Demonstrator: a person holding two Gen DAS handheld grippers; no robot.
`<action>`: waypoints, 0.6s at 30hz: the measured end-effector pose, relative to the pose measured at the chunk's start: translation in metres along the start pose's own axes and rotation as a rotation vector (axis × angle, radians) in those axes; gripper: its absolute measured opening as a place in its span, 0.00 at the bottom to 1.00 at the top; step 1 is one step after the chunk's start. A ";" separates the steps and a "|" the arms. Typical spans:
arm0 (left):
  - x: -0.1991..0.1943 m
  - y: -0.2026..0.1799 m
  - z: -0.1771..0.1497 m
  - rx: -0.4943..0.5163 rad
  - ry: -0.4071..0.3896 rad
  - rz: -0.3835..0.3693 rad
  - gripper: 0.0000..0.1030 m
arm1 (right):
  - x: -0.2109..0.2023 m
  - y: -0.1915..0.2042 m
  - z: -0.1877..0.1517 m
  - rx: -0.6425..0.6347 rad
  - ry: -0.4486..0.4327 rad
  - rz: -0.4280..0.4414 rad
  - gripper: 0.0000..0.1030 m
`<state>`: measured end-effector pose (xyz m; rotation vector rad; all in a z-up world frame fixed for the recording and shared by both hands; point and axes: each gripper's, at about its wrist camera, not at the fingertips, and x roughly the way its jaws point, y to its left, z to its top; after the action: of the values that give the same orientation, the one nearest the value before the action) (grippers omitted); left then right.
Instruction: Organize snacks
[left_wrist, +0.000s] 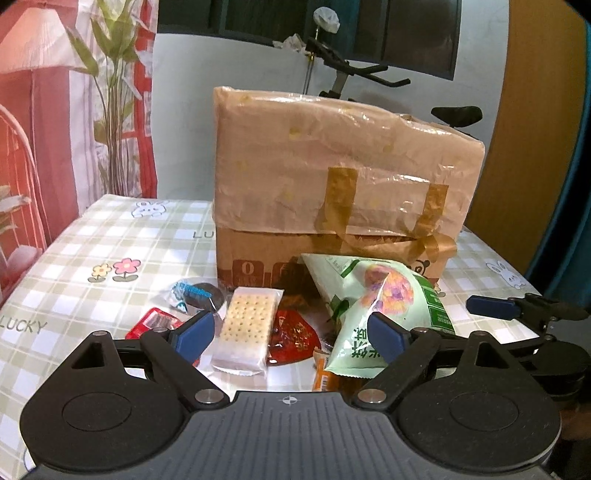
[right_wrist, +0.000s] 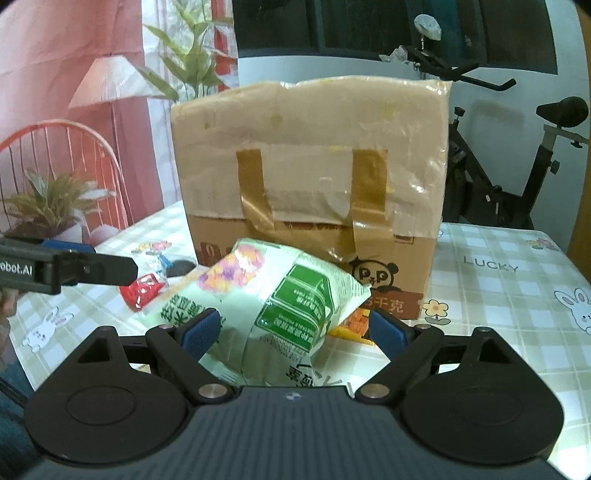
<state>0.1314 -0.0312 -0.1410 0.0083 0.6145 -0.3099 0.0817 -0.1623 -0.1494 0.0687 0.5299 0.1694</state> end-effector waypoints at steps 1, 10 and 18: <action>0.001 0.000 0.000 -0.004 0.004 -0.004 0.88 | 0.002 0.000 -0.001 -0.004 0.003 0.004 0.87; 0.020 -0.001 0.004 -0.043 0.051 -0.055 0.88 | 0.014 0.002 -0.003 -0.016 0.027 0.040 0.87; 0.046 -0.015 0.012 -0.041 0.090 -0.135 0.88 | 0.023 0.002 -0.003 -0.014 0.052 0.073 0.87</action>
<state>0.1694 -0.0596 -0.1561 -0.0597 0.7119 -0.4296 0.1001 -0.1564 -0.1630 0.0703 0.5781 0.2469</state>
